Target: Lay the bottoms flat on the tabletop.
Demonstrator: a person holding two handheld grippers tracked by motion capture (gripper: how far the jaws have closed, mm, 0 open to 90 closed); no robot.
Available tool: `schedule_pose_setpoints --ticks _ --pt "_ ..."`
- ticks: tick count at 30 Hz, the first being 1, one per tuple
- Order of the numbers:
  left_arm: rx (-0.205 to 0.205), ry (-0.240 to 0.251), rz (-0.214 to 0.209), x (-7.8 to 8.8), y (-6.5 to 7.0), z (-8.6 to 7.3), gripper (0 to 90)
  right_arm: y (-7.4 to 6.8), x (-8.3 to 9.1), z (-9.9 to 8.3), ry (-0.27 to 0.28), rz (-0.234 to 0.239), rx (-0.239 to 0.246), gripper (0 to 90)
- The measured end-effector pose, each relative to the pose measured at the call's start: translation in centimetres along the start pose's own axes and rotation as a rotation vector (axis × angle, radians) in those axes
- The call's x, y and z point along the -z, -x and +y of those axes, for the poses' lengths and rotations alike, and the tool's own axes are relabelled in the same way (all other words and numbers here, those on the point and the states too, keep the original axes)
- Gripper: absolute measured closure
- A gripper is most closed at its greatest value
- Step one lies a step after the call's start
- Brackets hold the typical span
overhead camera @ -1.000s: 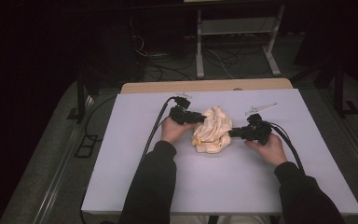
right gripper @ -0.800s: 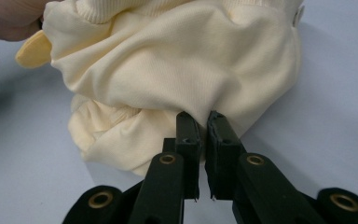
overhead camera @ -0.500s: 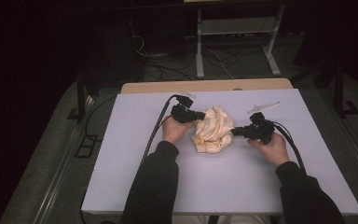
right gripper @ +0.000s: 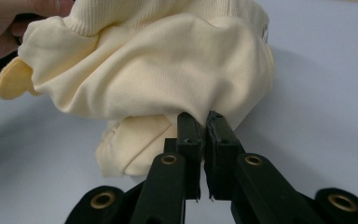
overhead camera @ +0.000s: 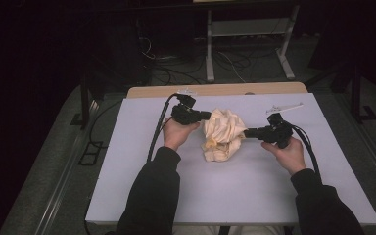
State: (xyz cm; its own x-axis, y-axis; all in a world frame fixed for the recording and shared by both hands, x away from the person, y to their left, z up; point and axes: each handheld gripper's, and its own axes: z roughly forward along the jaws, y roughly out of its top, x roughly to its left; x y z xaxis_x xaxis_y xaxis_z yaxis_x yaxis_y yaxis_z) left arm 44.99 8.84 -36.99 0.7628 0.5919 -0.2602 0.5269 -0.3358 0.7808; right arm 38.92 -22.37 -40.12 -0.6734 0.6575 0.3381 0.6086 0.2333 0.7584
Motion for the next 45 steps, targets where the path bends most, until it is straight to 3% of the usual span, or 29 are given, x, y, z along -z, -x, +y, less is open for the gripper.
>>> schedule_pose_setpoints --ticks 7,12,20,29,39,43,45 --pt "-0.011 0.007 0.022 2.1 1.1 2.3 88.4 -1.2 1.3 1.6 0.03 -0.016 0.009 84.2" --pt "-0.027 0.029 0.041 3.3 2.3 4.5 88.3 -1.3 3.5 4.7 0.068 -0.026 0.003 84.4" --pt "-0.049 0.039 0.044 4.5 3.6 6.2 88.3 -1.9 5.9 7.3 0.07 -0.053 0.016 84.6" --pt "-0.077 0.035 0.066 6.6 4.8 7.2 88.3 -3.0 7.1 9.0 0.057 -0.062 0.043 84.9" --pt "-0.104 0.084 0.119 9.9 5.6 9.4 88.3 -4.6 7.6 12.3 0.081 -0.076 0.073 85.3" --pt "-0.107 0.086 0.13 10.2 5.7 9.1 88.3 -4.7 7.2 13.1 0.087 -0.09 0.077 85.3" --pt "-0.101 0.074 0.126 9.9 5.6 8.5 88.3 -4.2 6.3 12.7 0.079 -0.097 0.056 85.3"
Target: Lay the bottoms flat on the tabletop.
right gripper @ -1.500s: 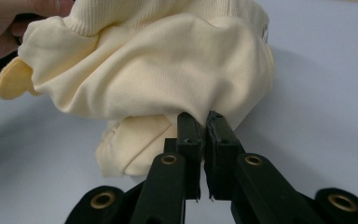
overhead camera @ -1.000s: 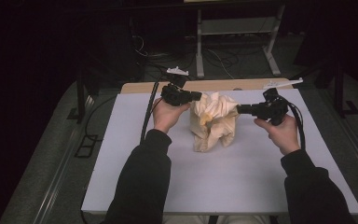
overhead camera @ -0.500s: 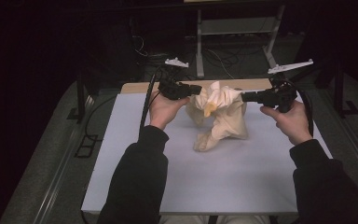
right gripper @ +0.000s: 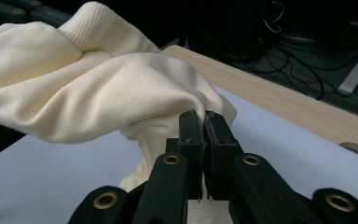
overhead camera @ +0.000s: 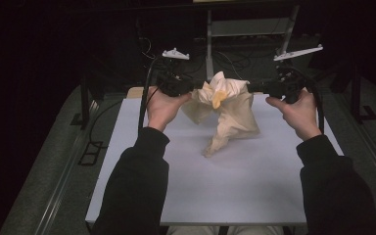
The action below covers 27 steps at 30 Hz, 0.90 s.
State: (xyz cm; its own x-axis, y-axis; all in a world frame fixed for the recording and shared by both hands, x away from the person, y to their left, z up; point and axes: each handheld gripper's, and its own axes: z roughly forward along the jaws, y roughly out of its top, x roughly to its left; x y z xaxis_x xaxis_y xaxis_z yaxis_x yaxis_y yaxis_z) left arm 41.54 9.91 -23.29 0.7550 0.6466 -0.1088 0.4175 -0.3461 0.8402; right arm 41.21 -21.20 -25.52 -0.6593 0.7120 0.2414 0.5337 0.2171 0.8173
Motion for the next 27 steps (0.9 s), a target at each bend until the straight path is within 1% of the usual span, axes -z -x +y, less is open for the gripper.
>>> schedule_pose_setpoints --ticks 1,2,4,5,7,9,10,11,12,13,14,15,16,17,18,19,21,22,23,24,25,27 --pt "0.004 -0.008 -0.004 -0.3 0.0 -0.4 88.3 0.0 0.0 0.0 0.0 0.0 0.0 85.3" --pt "0.011 -0.018 -0.011 -0.7 -0.1 -1.0 88.3 0.5 -0.9 -0.8 -0.016 -0.003 -0.018 85.3" --pt "0.025 -0.03 -0.02 -1.4 -0.2 -1.9 88.3 0.7 -1.2 -1.1 -0.02 -0.006 -0.024 85.3" --pt "0.028 -0.034 -0.023 -1.7 -0.3 -2.2 88.3 1.1 -1.7 -1.7 -0.027 -0.005 -0.038 85.3" --pt "0.047 -0.048 -0.036 -2.5 -0.3 -2.9 88.3 1.7 -2.4 -2.5 -0.045 -0.008 -0.056 85.3" --pt "0.047 -0.063 -0.047 -3.3 -0.1 -3.5 88.3 2.4 -3.2 -3.5 -0.063 -0.015 -0.079 85.3" --pt "0.049 -0.062 -0.055 -3.7 0.0 -3.7 88.3 3.0 -3.8 -4.5 -0.076 -0.021 -0.1 85.3" --pt "0.055 -0.059 -0.063 -4.0 0.2 -3.9 88.3 3.0 -3.8 -4.5 -0.076 -0.021 -0.1 85.3" --pt "0.056 -0.057 -0.07 -4.2 0.4 -4.0 88.3 3.6 -4.1 -5.3 -0.082 -0.025 -0.116 85.3" --pt "0.06 -0.056 -0.076 -4.4 0.6 -4.1 88.3 3.8 -4.2 -5.7 -0.088 -0.027 -0.122 85.2" --pt "0.056 -0.057 -0.083 -4.6 0.8 -4.3 88.3 3.8 -4.2 -5.7 -0.088 -0.027 -0.122 85.2" --pt "0.055 -0.06 -0.091 -4.8 1.1 -4.4 88.3 4.1 -4.3 -6.4 -0.102 -0.032 -0.126 85.1" --pt "0.053 -0.062 -0.1 -5.0 1.4 -4.5 88.3 4.1 -4.3 -6.4 -0.102 -0.032 -0.126 85.1" --pt "0.055 -0.061 -0.109 -5.1 1.7 -4.6 88.3 4.4 -4.1 -7.0 -0.117 -0.041 -0.126 85.0" --pt "0.058 -0.062 -0.127 -5.5 2.3 -4.9 88.3 4.5 -3.9 -7.3 -0.118 -0.043 -0.13 85.0" --pt "0.058 -0.062 -0.127 -5.5 2.3 -4.9 88.3 4.5 -3.9 -7.3 -0.118 -0.043 -0.13 85.0" --pt "0.061 -0.068 -0.15 -6.0 3.0 -5.2 88.2 5.1 -3.5 -8.2 -0.122 -0.049 -0.147 85.0" --pt "0.062 -0.069 -0.158 -6.2 3.2 -5.4 88.2 5.1 -3.5 -8.2 -0.122 -0.049 -0.147 85.0" --pt "0.062 -0.076 -0.167 -6.4 3.6 -5.6 88.2 5.3 -3.5 -8.4 -0.123 -0.048 -0.151 85.0" --pt "0.058 -0.08 -0.173 -6.6 3.9 -5.9 88.2 5.7 -3.3 -9.0 -0.129 -0.049 -0.163 85.0" --pt "0.057 -0.084 -0.18 -6.9 4.2 -6.2 88.2 5.7 -3.3 -9.0 -0.129 -0.049 -0.163 85.0" --pt "0.065 -0.096 -0.194 -7.6 4.6 -6.8 88.2 6.3 -3.2 -9.9 -0.141 -0.054 -0.184 85.1"
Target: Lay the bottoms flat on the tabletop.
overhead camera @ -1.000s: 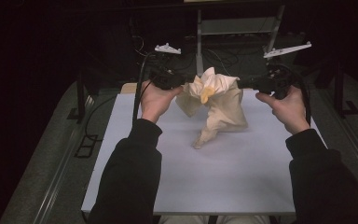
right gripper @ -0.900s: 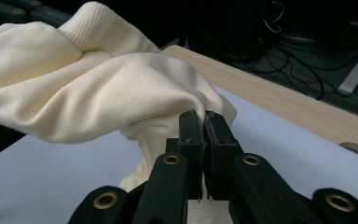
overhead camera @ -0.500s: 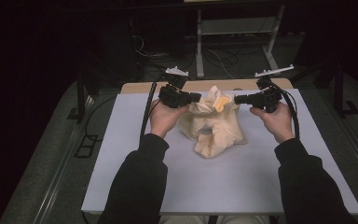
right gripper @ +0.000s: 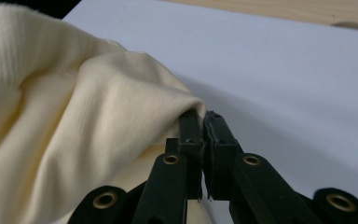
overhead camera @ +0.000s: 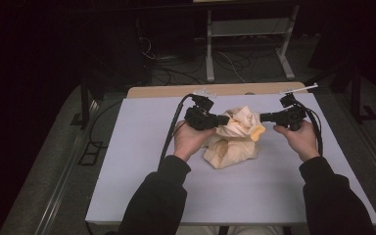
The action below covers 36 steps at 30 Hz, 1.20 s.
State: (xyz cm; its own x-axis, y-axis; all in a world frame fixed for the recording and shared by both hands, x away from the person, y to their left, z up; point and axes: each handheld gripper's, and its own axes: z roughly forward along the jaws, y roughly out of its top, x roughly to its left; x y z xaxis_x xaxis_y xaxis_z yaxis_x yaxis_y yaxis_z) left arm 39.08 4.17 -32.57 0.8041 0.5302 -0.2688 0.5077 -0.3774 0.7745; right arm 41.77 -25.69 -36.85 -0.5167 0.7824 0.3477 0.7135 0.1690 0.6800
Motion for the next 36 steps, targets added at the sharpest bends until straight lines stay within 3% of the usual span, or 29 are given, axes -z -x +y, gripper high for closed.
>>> schedule_pose_setpoints --ticks 9,12,17,21,22,28,30,36 --pt "0.036 -0.03 -0.026 -2.3 0.2 -1.8 88.0 1.5 -0.5 -1.8 -0.043 -0.011 -0.033 84.7" --pt "0.042 -0.036 -0.033 -2.8 0.1 -2.3 88.0 2.0 -0.3 -2.7 -0.046 -0.061 -0.064 73.3" --pt "0.056 -0.046 -0.038 -3.4 0.0 -3.0 88.0 2.3 0.5 -3.2 -0.015 -0.084 -0.079 60.8" --pt "0.065 -0.047 -0.045 -3.7 0.0 -3.2 88.0 2.0 1.2 -3.2 0.005 -0.071 -0.07 52.8" --pt "0.063 -0.049 -0.046 -3.8 0.0 -3.3 88.0 1.5 1.5 -3.1 0.012 -0.047 -0.058 49.2" --pt "0.069 -0.056 -0.05 -4.3 0.0 -3.8 88.0 0.2 1.6 -2.9 0.014 -0.007 -0.026 43.3" --pt "0.075 -0.06 -0.052 -4.4 0.1 -4.1 88.0 -0.6 1.7 -2.6 0.029 0.027 -0.006 40.5" --pt "0.078 -0.069 -0.061 -4.8 0.2 -4.9 88.0 -1.8 1.2 -1.4 0.019 0.055 0.027 38.6"
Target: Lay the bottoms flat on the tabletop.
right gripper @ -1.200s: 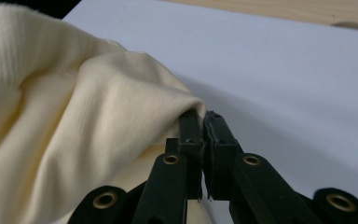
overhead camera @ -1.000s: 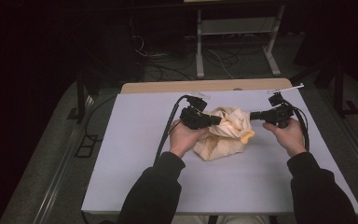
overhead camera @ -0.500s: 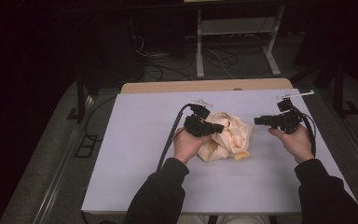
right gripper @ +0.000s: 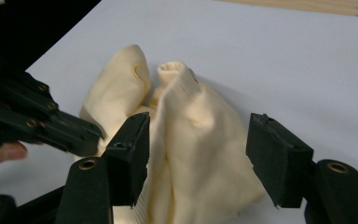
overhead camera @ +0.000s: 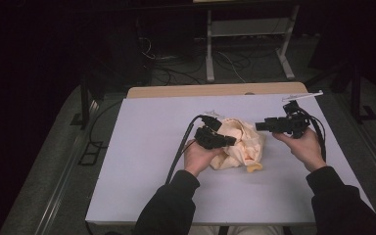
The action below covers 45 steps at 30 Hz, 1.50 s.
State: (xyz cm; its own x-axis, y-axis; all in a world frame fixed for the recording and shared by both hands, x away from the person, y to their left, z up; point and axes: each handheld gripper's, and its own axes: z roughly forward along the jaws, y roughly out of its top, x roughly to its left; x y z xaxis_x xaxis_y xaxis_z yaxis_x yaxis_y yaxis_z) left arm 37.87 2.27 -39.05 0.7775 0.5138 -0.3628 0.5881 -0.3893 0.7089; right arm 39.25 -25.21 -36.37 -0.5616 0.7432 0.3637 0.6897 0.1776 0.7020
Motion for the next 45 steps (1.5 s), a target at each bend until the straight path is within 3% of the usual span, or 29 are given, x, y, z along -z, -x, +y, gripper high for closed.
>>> schedule_pose_setpoints --ticks 4,7,8,9,13,17,20,25,29,34,38,45 --pt "0.005 0.001 -0.01 -0.3 0.1 -0.5 88.0 -0.6 -1.6 1.1 -0.038 0.02 0.011 39.9" --pt "0.004 -0.001 -0.015 -0.4 0.2 -0.8 88.0 -0.8 -3.2 1.8 -0.091 0.017 0.014 42.5" --pt "0.003 -0.003 -0.017 -0.4 0.2 -0.9 88.0 -1.0 -4.3 2.0 -0.131 0.027 0.016 47.7" --pt "-0.001 -0.004 -0.015 -0.4 0.2 -1.0 88.0 -1.0 -4.3 2.0 -0.131 0.027 0.016 47.7" --pt "0.001 0.002 -0.01 -0.1 0.1 -1.3 88.0 -1.1 -6.2 2.5 -0.217 0.007 0.006 81.0" --pt "0.005 0.035 0.006 0.8 -0.3 -1.2 88.0 -1.5 -6.3 3.5 -0.22 -0.042 0.008 85.8" --pt "0.006 0.055 0.025 1.6 -0.7 -1.0 88.1 -1.9 -5.7 4.4 -0.202 -0.065 0.04 86.2" --pt "0.012 0.101 0.053 3.9 -1.4 0.2 88.1 -2.1 -4.7 6.1 -0.134 -0.077 0.044 86.4" --pt "-0.002 0.145 0.077 6.3 -1.5 1.6 88.2 -2.4 -3.9 7.8 -0.059 -0.064 0.034 86.6" --pt "-0.011 0.192 0.094 9.0 -1.4 2.7 88.2 -3.1 -3.9 9.7 -0.006 -0.039 0.03 86.7" --pt "-0.021 0.212 0.098 10.6 -1.3 2.9 88.2 -4.2 -4.1 11.3 0.023 -0.017 0.04 86.8" --pt "-0.025 0.261 0.095 13.1 -1.0 2.9 88.2 -7.2 -4.1 14.2 0.072 0.012 0.106 86.8"
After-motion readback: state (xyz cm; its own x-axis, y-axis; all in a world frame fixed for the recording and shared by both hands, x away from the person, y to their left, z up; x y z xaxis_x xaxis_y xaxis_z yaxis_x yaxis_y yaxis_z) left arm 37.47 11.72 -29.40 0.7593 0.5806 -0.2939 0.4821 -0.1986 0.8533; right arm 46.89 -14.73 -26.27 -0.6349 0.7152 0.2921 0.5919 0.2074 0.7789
